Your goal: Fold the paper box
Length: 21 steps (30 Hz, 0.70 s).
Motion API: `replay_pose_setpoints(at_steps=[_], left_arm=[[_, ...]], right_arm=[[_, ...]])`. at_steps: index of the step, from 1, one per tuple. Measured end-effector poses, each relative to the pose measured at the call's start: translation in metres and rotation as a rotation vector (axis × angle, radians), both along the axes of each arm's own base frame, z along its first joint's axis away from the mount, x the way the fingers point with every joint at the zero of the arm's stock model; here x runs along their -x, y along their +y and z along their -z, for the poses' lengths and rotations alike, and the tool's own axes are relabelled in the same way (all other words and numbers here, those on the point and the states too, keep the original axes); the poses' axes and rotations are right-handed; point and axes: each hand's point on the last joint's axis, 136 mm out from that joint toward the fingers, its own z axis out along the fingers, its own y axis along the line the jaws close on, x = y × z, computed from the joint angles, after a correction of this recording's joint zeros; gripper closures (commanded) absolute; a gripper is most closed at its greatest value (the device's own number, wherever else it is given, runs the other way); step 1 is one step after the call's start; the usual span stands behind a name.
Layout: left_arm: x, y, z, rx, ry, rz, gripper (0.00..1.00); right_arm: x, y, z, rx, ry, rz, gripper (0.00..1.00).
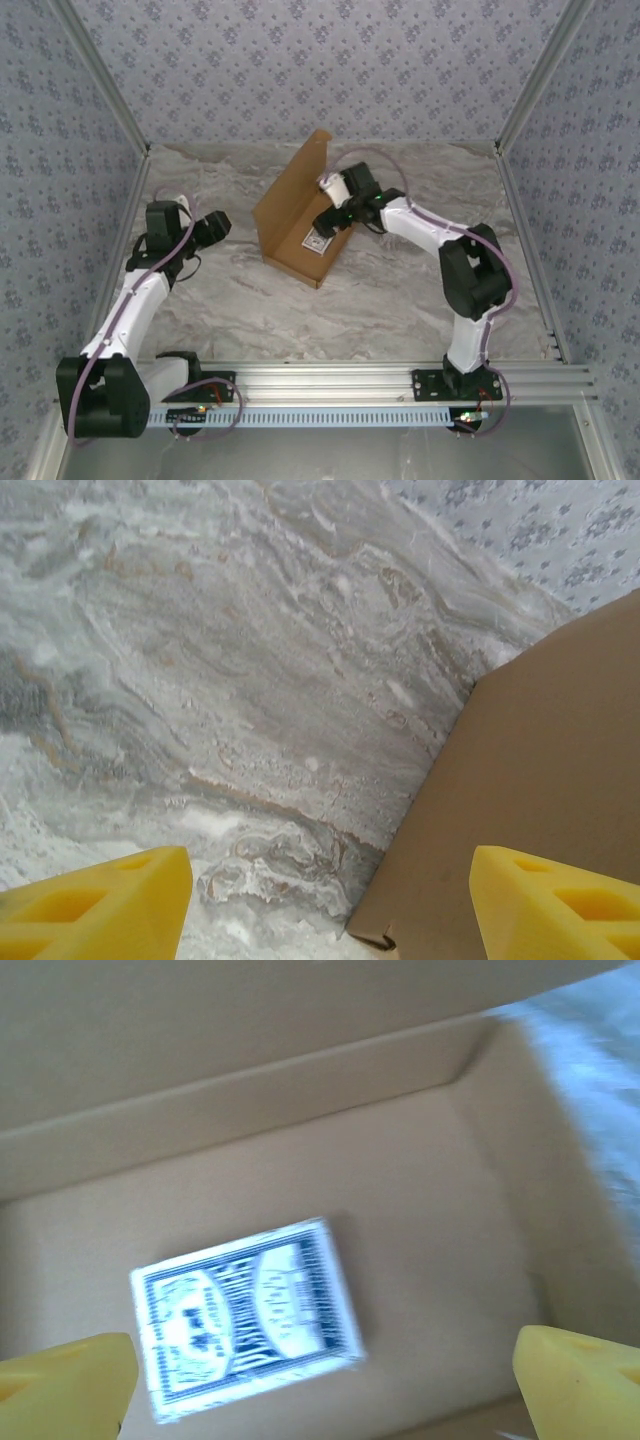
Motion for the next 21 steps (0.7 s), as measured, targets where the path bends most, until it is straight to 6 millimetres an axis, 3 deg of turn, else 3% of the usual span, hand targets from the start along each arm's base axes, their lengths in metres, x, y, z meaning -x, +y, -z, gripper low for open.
replay_pose_setpoints(at_steps=[3,5,8,15,21], left_arm=[[0.005,-0.005,0.009,0.01,0.025,0.011,0.27],[0.008,-0.009,0.014,0.018,0.038,0.019,0.27],[0.009,-0.014,0.017,0.026,0.051,0.031,0.27],[0.01,-0.021,0.047,0.027,0.148,0.055,0.28],[0.021,-0.039,0.082,0.023,0.269,0.114,0.31]], right_arm=[[-0.024,-0.028,-0.006,-0.036,-0.007,0.106,0.05],[-0.039,-0.048,0.001,-0.047,0.017,0.182,0.05],[-0.059,-0.061,0.012,-0.063,0.048,0.243,0.05],[-0.086,-0.051,0.041,-0.115,0.126,0.252,0.05],[-0.081,-0.04,0.054,-0.152,0.196,0.214,0.07]])
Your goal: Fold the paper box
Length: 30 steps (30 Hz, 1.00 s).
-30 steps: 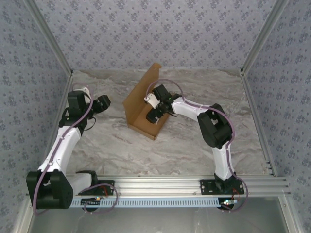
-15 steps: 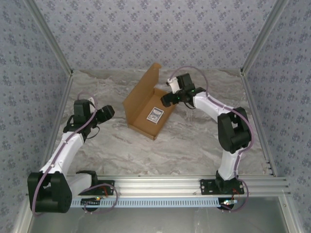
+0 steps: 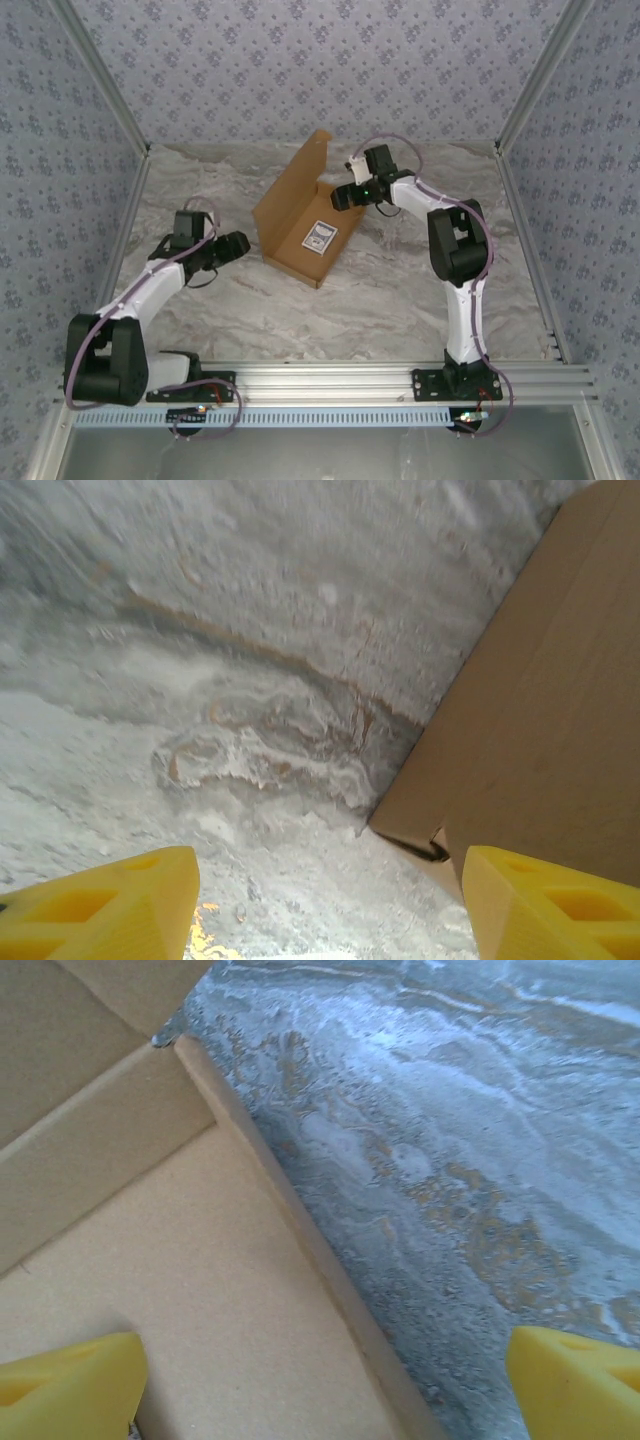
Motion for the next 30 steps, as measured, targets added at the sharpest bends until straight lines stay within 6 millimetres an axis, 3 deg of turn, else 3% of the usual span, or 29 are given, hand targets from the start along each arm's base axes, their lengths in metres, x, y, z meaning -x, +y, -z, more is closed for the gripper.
replay_pose_setpoints(at_steps=[6,11,18,30], left_arm=[[0.022,-0.005,0.032,0.001,0.094,0.02,0.35],[0.03,-0.004,0.042,-0.002,0.125,0.02,0.37],[0.028,-0.013,0.058,0.009,0.16,0.039,0.42],[0.012,-0.019,0.063,0.037,0.163,0.028,0.43]], right_arm=[[0.009,0.003,0.004,-0.019,0.042,-0.015,0.08],[0.025,0.003,0.012,-0.041,0.089,-0.018,0.09],[0.05,0.002,0.01,-0.068,0.124,-0.008,0.09],[0.077,-0.007,0.01,-0.084,0.146,0.034,0.09]])
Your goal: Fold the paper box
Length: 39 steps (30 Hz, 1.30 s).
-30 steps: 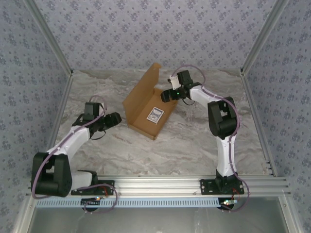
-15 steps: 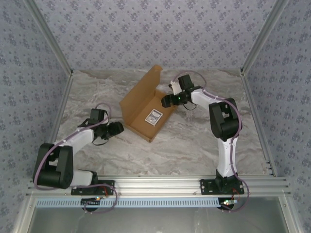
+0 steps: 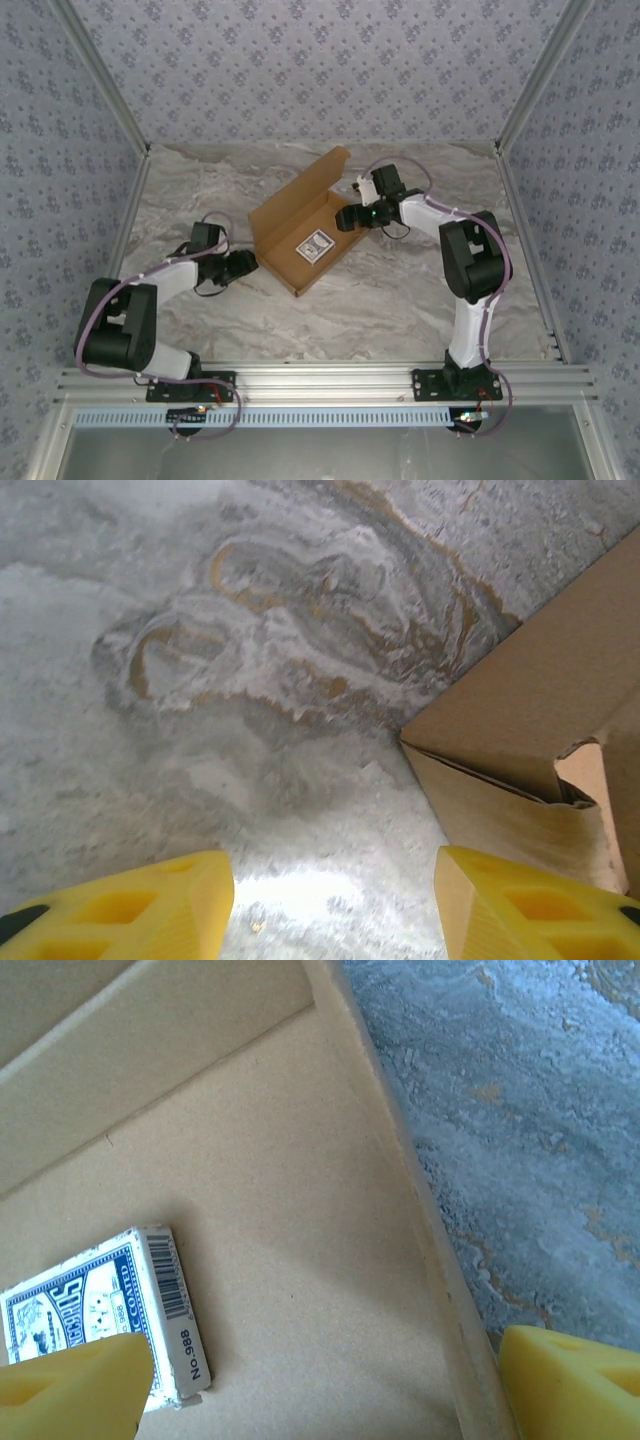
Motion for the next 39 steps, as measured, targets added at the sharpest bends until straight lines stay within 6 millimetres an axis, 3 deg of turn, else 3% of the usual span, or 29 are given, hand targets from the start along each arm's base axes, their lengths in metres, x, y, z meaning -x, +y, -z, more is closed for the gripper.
replay_pose_setpoints(at_steps=[7,18,23,29,32,35,39], left_arm=[[-0.027,-0.006,-0.002,0.015,0.005,-0.011,0.43],[-0.096,-0.021,-0.007,0.039,-0.056,-0.01,0.4],[-0.118,-0.021,-0.01,0.037,-0.085,-0.02,0.37],[-0.13,0.005,-0.012,-0.013,-0.128,-0.075,0.32],[-0.126,0.021,-0.018,-0.055,-0.155,-0.105,0.3],[-0.116,0.032,-0.041,-0.083,-0.219,-0.117,0.28],[-0.111,0.029,-0.095,-0.081,-0.373,-0.087,0.25]], right_arm=[[0.013,-0.015,0.001,0.01,0.018,0.062,0.09],[0.056,-0.04,0.021,0.01,0.121,0.174,0.08],[0.068,-0.047,0.018,0.014,0.123,0.209,0.07],[0.057,-0.067,-0.012,0.026,0.021,0.259,0.04],[0.048,-0.083,-0.032,0.032,-0.05,0.28,0.05],[0.04,-0.102,-0.054,0.036,-0.131,0.286,0.06],[0.025,-0.118,-0.086,0.035,-0.269,0.241,0.08]])
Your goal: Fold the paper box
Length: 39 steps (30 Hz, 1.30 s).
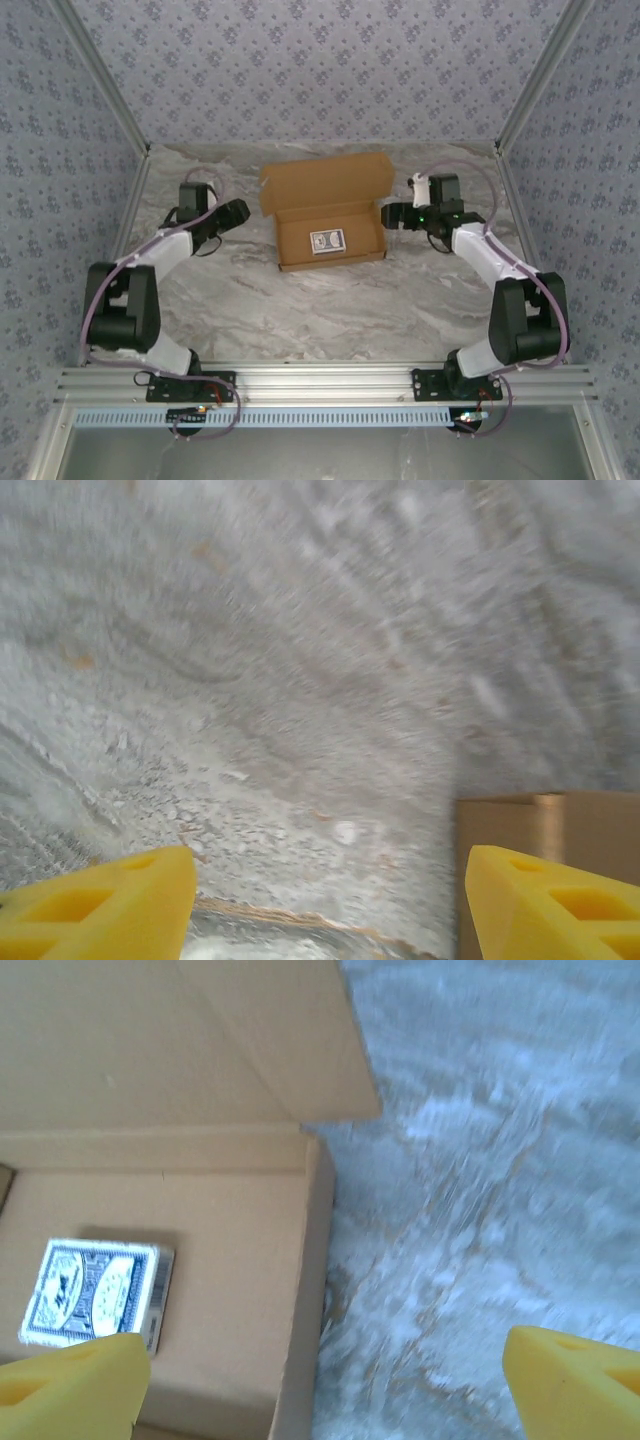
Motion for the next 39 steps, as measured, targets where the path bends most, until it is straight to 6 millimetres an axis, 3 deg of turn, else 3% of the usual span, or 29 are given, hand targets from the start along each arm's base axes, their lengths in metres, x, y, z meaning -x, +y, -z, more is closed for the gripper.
replay_pose_setpoints(at_steps=[3,5,13,18,26,33,39], left_arm=[[0.005,-0.004,-0.03,-0.01,-0.1,0.034,0.24],[0.01,-0.007,-0.039,-0.021,-0.144,0.054,0.23],[0.031,-0.035,-0.042,-0.139,-0.244,0.209,0.23],[0.031,-0.043,-0.043,-0.199,-0.303,0.274,0.23],[0.016,-0.05,-0.04,-0.277,-0.328,0.354,0.26],[-0.005,-0.065,-0.059,-0.3,-0.379,0.396,0.41],[-0.015,-0.079,-0.054,-0.294,-0.372,0.438,0.55]], right_arm=[[-0.014,-0.004,-0.025,0.009,-0.109,-0.07,0.1],[-0.023,-0.003,-0.041,0.02,-0.19,-0.136,0.1],[-0.068,0.008,-0.067,0.105,-0.374,-0.364,0.16],[-0.081,0.012,-0.064,0.134,-0.425,-0.463,0.2],[-0.086,0.026,-0.048,0.142,-0.432,-0.572,0.33],[-0.088,0.034,-0.053,0.156,-0.452,-0.6,0.47],[-0.087,0.042,-0.054,0.159,-0.456,-0.62,0.58]])
